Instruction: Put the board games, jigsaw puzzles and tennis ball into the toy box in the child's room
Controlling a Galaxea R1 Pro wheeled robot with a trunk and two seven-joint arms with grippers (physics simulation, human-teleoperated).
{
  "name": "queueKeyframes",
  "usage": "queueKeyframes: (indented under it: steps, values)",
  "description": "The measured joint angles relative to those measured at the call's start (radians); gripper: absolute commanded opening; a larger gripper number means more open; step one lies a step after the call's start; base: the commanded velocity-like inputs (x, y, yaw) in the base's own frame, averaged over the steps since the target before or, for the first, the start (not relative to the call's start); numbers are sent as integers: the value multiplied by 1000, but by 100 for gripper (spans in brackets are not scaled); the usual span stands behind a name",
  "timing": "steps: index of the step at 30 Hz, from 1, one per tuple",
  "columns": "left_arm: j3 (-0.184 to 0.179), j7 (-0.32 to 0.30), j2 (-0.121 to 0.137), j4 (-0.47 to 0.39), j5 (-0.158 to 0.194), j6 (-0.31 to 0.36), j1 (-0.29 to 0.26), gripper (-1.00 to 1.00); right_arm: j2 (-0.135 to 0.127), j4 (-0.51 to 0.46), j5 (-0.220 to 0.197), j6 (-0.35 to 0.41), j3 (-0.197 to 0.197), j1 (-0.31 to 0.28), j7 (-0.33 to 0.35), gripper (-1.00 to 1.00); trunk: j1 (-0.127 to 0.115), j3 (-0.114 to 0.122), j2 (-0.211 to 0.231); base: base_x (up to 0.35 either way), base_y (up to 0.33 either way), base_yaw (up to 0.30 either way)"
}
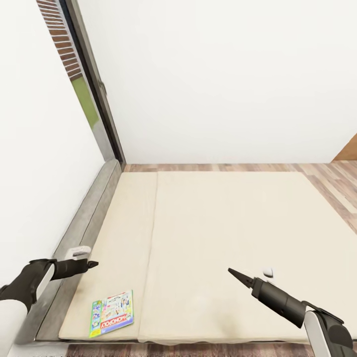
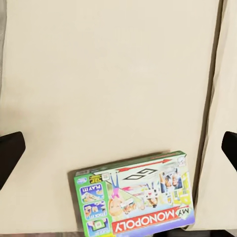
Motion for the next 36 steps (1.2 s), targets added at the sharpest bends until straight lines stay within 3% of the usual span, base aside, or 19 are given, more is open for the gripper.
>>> queueKeyframes:
  steps: [9,14,18,28,33,36]
  values:
    - [0,7,-9,4,0,-1,0,100,0,-27,-9,12,2,0,7,100,0,-15,0,0,0,0]
    - [-5,39,-30,32,0,-20,0,100,3,-56,-11,18,20,0,6,100,0,-23,0,0,0,0]
    - [-9,97,-56,46,0,-30,0,100,4,-69,-12,26,83,-6,5,100,0,-30,0,0,0,0]
    - [-15,130,-87,50,-2,-34,0,100,6,-96,-11,20,151,-14,12,100,0,-46,0,0,0,0]
    - [-38,133,-90,50,-2,-34,0,100,29,-118,-10,-36,261,-15,8,100,0,-54,0,0,0,0]
    - [-48,133,-90,50,-2,-34,0,100,46,-131,-9,-57,304,-15,5,100,0,-59,0,0,0,0]
